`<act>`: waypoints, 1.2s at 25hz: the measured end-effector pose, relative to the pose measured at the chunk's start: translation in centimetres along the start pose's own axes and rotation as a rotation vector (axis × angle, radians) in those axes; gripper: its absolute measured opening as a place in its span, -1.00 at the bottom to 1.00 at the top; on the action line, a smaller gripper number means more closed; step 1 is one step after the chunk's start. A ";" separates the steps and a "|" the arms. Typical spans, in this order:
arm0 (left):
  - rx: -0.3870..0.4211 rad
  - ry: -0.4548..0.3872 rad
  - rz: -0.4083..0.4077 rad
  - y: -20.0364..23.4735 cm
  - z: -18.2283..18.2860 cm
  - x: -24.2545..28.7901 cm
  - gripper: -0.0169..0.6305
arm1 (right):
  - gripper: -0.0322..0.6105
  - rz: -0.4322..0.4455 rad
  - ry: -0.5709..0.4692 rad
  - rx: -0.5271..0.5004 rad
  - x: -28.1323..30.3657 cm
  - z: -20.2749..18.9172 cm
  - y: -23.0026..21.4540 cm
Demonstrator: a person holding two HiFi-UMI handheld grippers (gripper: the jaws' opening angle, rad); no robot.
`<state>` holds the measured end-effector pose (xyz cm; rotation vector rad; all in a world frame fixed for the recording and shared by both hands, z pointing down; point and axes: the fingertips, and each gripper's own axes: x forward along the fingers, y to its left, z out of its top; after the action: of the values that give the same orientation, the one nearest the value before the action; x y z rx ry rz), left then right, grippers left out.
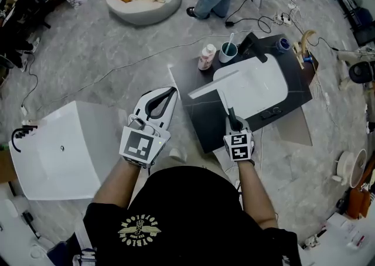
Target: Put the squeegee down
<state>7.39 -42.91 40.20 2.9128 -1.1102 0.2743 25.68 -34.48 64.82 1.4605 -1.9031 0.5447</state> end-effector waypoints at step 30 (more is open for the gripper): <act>-0.032 0.143 0.027 1.6 -5.5 1.0 -0.88 | -0.81 0.082 0.282 -0.048 10.9 -9.0 2.1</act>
<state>6.16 -44.37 45.73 2.8009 -1.1213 0.4524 24.34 -35.20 79.03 1.2095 -1.7452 0.6993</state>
